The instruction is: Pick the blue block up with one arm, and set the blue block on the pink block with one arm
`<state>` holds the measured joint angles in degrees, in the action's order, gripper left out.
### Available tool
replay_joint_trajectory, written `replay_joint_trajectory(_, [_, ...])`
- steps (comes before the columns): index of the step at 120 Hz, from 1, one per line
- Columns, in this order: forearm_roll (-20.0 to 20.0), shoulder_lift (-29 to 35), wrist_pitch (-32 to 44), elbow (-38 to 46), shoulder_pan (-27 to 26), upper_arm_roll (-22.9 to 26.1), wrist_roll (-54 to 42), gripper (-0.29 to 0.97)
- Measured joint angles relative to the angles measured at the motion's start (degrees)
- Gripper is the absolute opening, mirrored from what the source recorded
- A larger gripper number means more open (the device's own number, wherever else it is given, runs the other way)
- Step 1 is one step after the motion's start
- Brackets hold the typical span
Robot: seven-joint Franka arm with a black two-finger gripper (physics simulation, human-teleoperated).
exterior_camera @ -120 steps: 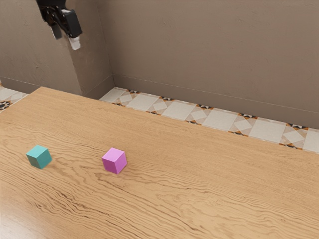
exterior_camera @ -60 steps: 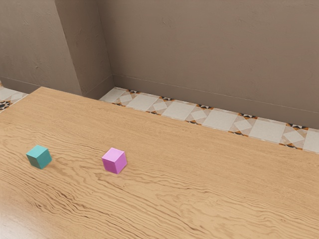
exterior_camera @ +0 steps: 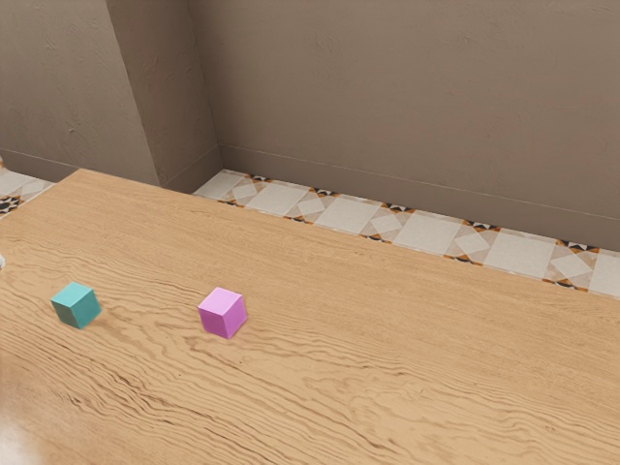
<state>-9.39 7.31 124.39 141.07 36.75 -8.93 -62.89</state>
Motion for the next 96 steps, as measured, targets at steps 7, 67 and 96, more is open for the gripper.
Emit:
replay_joint_trajectory(7, [1.03, -0.53, 0.73, -0.49, -0.27, 0.04, 1.97, 0.68])
replay_joint_trajectory(67, [6.43, -17.58, 2.93, -18.67, -9.76, 1.9, 16.02, 0.68])
replay_joint_trajectory(96, [13.25, -18.75, 6.65, -18.68, -7.41, 1.48, 19.85, 0.68])
